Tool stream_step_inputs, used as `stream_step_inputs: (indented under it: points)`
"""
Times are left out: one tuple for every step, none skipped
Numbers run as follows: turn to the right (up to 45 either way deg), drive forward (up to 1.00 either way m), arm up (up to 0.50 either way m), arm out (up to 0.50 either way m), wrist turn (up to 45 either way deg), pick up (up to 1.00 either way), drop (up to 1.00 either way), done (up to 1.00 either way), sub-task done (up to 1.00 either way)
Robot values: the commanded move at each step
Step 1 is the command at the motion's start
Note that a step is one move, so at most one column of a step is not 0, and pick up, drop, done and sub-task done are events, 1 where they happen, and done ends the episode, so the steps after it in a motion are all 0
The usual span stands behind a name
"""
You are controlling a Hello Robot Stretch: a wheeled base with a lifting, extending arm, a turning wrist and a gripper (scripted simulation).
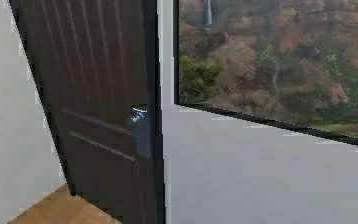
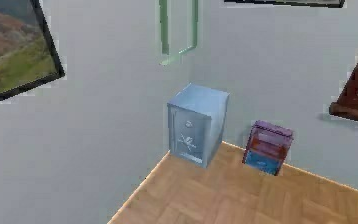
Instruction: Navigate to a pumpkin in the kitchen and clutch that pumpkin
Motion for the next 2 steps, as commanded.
stream_step_inputs:
  points:
    - [-45.0,0.0,0.0,0.0,0.0,0.0,0.0,0.0,0.0]
    - [-45.0,0.0,0.0,0.0,0.0,0.0,0.0,0.0,0.0]
